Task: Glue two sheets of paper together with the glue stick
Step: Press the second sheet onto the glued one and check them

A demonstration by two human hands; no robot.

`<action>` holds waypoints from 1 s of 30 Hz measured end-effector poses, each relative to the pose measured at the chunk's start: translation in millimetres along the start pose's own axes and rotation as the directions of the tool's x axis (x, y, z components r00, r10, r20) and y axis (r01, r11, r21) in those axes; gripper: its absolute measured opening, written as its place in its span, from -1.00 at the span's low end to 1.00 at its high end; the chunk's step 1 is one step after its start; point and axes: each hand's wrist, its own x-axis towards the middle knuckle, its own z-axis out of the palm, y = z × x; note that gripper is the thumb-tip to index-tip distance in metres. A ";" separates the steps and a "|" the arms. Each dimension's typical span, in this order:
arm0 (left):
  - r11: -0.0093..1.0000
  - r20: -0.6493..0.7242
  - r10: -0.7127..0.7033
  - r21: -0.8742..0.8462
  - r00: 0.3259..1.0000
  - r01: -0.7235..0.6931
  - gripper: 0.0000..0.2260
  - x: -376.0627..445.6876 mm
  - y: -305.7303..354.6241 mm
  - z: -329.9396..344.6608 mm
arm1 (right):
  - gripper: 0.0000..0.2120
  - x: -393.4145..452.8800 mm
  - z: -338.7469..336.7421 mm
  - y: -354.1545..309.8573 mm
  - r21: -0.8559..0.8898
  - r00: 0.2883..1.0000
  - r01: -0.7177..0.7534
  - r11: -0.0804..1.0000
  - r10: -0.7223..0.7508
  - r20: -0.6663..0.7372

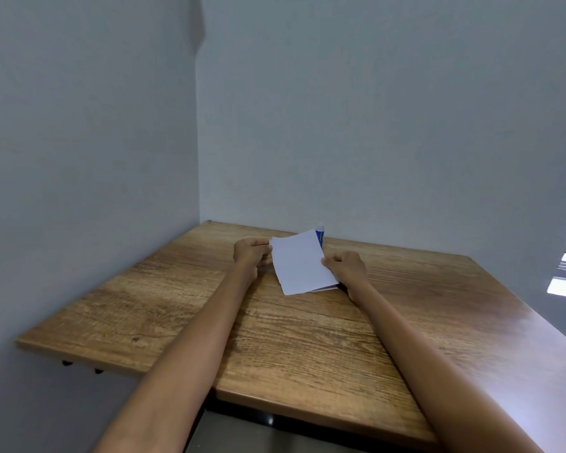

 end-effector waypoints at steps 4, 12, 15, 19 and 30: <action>1.000 -0.006 -0.002 0.012 1.000 0.002 -0.84 0.9 -0.8 -0.5 | -0.61 0.1 0.5 0.6 -0.007 1.000 0.004 1.000 -0.004 -0.005; 0.999 0.011 -0.019 0.036 1.000 0.019 -0.86 0.6 -0.3 0.5 | -0.65 0.9 0.3 2.5 -0.006 1.000 0.007 1.000 -0.007 0.001; 0.999 0.005 -0.019 0.035 1.000 0.018 -0.86 -0.6 0.6 1.2 | -0.60 0.9 1.0 2.9 -0.019 1.000 0.015 1.000 -0.015 -0.004; 1.000 -0.024 -0.027 -0.016 0.999 0.027 -0.93 -2.1 0.7 2.0 | -0.69 -0.2 1.0 2.7 -0.022 1.000 0.016 1.000 -0.016 -0.008; 0.998 -0.010 0.064 -0.014 0.998 -0.064 -0.83 -6.0 2.1 1.2 | -0.80 -1.3 -1.7 4.7 0.141 0.999 0.017 0.990 -0.021 0.030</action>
